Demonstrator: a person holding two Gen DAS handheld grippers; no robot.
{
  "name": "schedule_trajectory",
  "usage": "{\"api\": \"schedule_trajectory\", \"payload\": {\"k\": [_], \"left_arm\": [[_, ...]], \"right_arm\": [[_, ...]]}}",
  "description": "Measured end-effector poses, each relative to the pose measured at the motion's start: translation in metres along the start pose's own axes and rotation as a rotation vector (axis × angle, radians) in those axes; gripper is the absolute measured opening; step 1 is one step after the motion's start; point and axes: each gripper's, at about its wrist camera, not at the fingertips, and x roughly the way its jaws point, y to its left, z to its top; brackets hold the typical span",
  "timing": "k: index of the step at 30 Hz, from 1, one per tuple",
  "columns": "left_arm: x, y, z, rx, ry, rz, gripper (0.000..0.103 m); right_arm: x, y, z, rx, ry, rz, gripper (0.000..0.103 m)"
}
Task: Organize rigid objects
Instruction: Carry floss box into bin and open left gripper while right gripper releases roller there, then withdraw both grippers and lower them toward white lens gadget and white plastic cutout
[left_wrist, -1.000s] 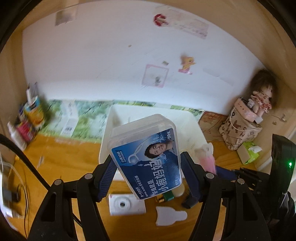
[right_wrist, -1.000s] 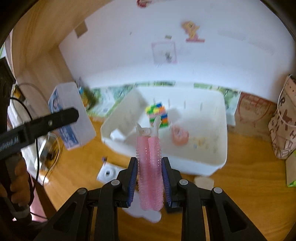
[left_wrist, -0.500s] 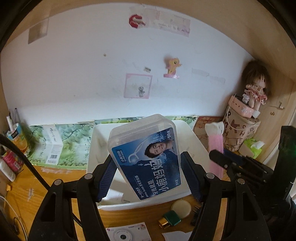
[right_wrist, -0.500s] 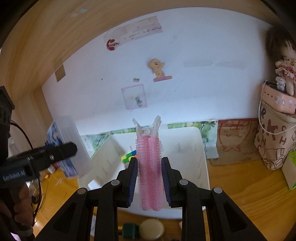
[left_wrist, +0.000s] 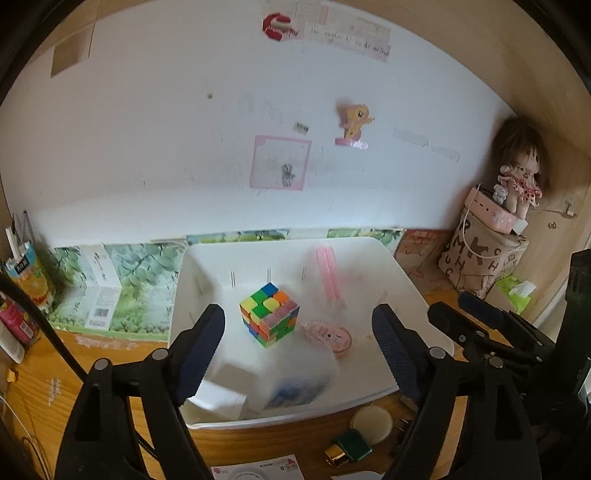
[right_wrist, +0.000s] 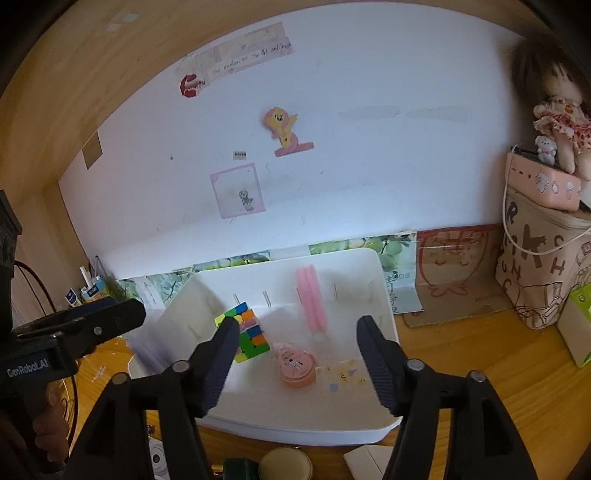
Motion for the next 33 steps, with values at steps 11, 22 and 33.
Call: {"api": "schedule_trajectory", "payload": {"k": [11, 22, 33], "left_arm": [[-0.043, 0.006, 0.005, -0.006, -0.080, 0.012, 0.084], [-0.074, 0.023, -0.001, -0.062, -0.056, 0.035, 0.084], [-0.048, 0.048, -0.040, -0.228, 0.227, -0.007, 0.084]], "right_arm": [[-0.044, 0.011, 0.007, -0.022, -0.070, -0.040, 0.083], [-0.079, 0.031, -0.019, -0.014, -0.021, -0.049, 0.085], [-0.081, 0.059, -0.076, -0.029, 0.133, -0.093, 0.085]]}}
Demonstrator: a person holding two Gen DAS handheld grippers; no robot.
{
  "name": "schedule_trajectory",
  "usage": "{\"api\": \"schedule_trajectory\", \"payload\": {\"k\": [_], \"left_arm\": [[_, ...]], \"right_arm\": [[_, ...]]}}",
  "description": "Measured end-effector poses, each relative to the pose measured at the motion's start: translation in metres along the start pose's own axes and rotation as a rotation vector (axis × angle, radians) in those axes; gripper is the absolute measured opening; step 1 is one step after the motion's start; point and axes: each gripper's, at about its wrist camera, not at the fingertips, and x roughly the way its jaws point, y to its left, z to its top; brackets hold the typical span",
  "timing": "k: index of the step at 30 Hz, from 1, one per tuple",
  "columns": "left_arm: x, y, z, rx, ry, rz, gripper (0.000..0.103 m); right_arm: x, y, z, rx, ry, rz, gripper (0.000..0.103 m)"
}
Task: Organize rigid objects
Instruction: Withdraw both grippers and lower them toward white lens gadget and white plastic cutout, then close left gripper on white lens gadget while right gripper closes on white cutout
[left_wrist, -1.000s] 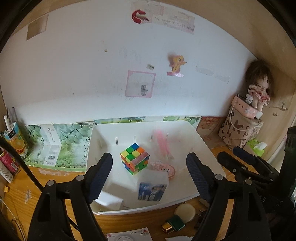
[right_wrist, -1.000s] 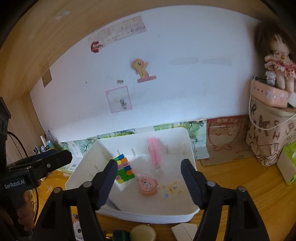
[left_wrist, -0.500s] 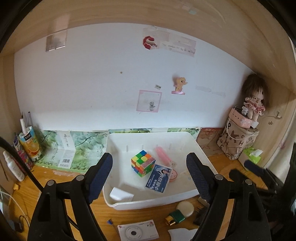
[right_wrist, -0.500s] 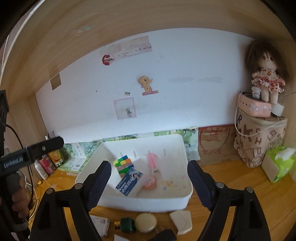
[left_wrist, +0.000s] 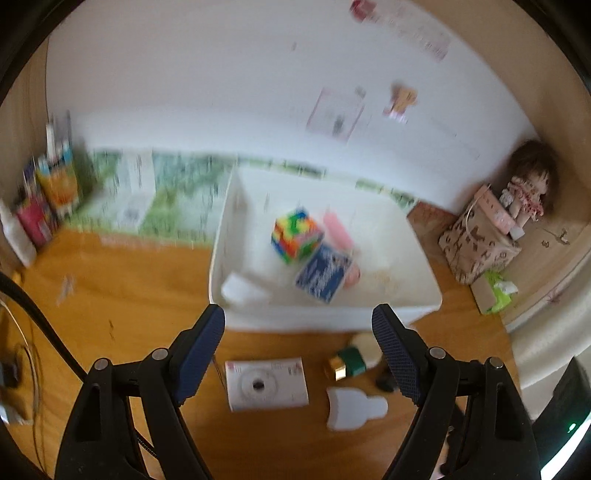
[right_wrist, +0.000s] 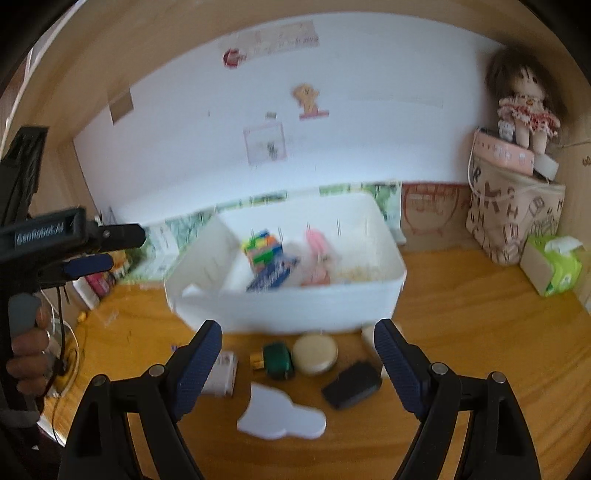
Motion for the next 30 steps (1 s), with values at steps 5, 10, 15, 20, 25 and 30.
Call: {"api": "schedule_trajectory", "payload": {"k": [5, 10, 15, 20, 25, 30], "left_arm": [[0.025, 0.006, -0.014, -0.035, 0.144, -0.005, 0.084], [0.048, 0.008, -0.023, -0.050, 0.261, 0.005, 0.089], [0.077, 0.014, -0.032, -0.079, 0.390, 0.050, 0.094], [0.097, 0.022, -0.039, -0.115, 0.474, 0.072, 0.098], [0.111, 0.027, -0.041, -0.148, 0.524, 0.072, 0.098], [0.123, 0.029, -0.045, -0.162, 0.569, 0.086, 0.098]], "right_arm": [[0.008, 0.011, -0.025, -0.011, 0.071, -0.002, 0.085], [0.020, 0.015, -0.041, -0.014, 0.143, -0.031, 0.085], [0.035, 0.012, -0.056, 0.025, 0.225, -0.036, 0.099], [0.049, 0.015, -0.063, 0.033, 0.279, -0.027, 0.101], [0.067, 0.018, -0.068, 0.040, 0.352, -0.029, 0.101], [0.082, 0.019, -0.070, 0.042, 0.400, -0.042, 0.101]]}}
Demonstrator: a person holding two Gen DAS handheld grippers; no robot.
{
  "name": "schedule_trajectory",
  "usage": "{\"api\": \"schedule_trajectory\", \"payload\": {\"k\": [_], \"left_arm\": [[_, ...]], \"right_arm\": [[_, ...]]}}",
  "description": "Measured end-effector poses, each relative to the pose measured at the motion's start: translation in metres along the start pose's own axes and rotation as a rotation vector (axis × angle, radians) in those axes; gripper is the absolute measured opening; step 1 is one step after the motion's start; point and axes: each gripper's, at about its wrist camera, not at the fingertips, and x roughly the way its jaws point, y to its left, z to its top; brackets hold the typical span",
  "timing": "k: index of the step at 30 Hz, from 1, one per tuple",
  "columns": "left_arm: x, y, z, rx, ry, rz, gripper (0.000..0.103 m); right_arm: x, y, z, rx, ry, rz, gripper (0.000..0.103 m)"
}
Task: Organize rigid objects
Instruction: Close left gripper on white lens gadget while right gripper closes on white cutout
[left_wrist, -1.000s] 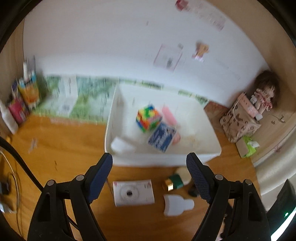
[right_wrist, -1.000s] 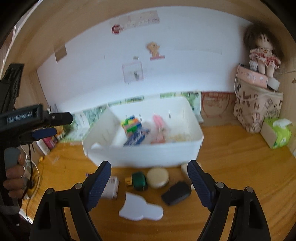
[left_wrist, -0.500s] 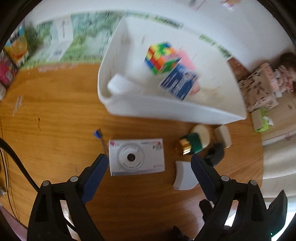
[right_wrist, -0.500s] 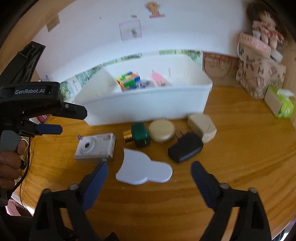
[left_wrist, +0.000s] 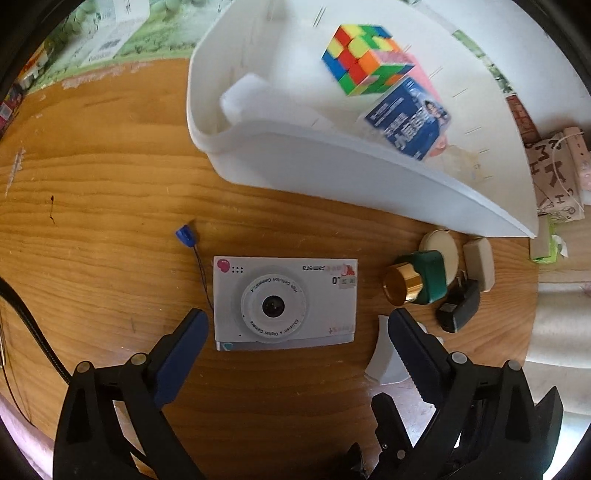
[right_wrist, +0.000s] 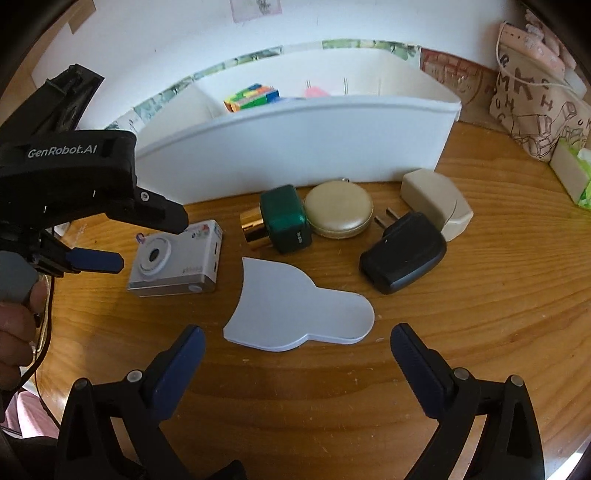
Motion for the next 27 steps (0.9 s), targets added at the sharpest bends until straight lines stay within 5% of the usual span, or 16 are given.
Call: {"api": "schedule_trajectory", "payload": {"k": [14, 18, 27], "left_arm": [[0.032, -0.005, 0.010, -0.011, 0.088, 0.070, 0.098], [0.037, -0.008, 0.012, 0.000, 0.089, 0.078, 0.097], [0.035, -0.023, 0.020, -0.001, 0.092, 0.101, 0.093]], "right_arm": [[0.024, 0.002, 0.010, -0.015, 0.055, -0.031, 0.101], [0.025, 0.005, 0.012, -0.034, 0.045, -0.045, 0.090], [0.025, 0.009, 0.013, -0.062, 0.050, -0.055, 0.090]]}}
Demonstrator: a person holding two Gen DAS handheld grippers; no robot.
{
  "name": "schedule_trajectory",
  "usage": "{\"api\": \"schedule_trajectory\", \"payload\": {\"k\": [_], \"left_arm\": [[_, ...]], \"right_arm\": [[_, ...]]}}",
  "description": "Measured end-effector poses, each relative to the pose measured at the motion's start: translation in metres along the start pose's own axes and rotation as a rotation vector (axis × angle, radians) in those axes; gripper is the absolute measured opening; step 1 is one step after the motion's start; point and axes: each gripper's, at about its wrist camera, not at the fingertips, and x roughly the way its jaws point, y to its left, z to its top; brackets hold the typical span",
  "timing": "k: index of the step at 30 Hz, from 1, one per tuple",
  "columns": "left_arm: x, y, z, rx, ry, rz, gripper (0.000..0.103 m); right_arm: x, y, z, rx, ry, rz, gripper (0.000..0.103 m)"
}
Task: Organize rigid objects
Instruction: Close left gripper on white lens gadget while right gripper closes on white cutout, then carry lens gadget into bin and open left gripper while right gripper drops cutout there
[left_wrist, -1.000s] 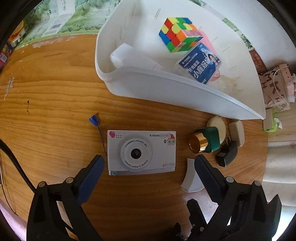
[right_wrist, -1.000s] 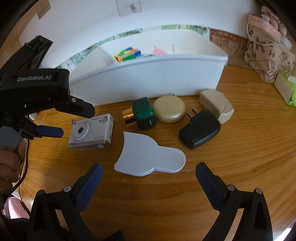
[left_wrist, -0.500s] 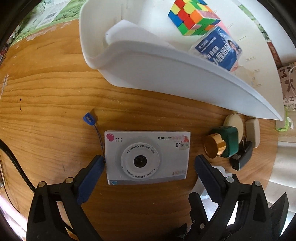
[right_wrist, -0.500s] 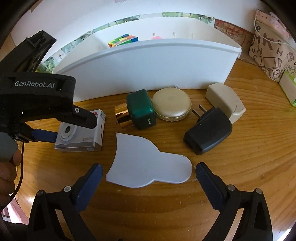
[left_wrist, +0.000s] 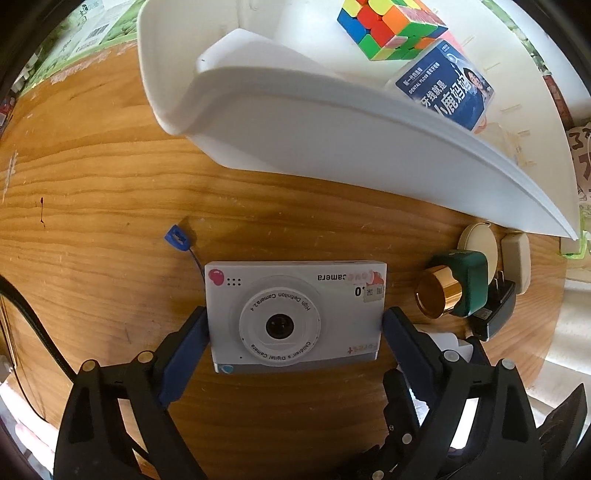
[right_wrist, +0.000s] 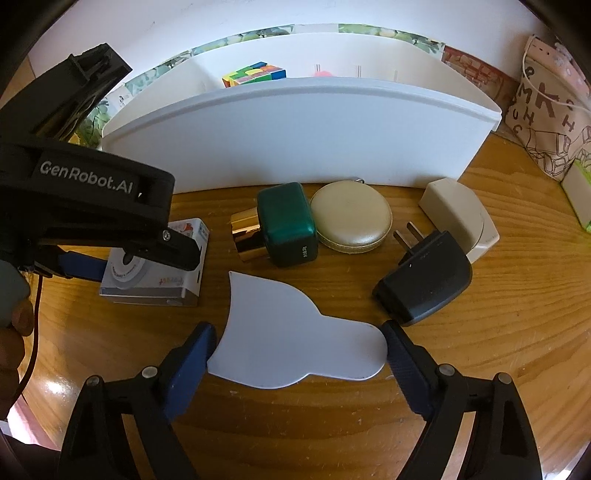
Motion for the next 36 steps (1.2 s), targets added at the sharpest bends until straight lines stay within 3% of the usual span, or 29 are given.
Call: {"api": "schedule_trajectory", "payload": {"k": [9, 20, 29, 36], "left_arm": [[0.005, 0.008, -0.019, -0.029, 0.013, -0.008, 0.093], [0.000, 0.043, -0.040, -0.129, 0.000, -0.049, 0.093], [-0.031, 0.050, -0.057, -0.181, -0.105, -0.078, 0.093], [-0.071, 0.061, -0.059, -0.204, -0.217, -0.102, 0.093]], "right_arm": [[-0.001, 0.004, -0.002, -0.010, 0.005, 0.042, 0.090], [-0.025, 0.013, -0.010, -0.057, -0.057, 0.058, 0.089], [-0.053, 0.021, -0.015, -0.160, -0.121, 0.059, 0.089], [-0.083, 0.024, 0.004, -0.227, -0.225, 0.079, 0.090]]}}
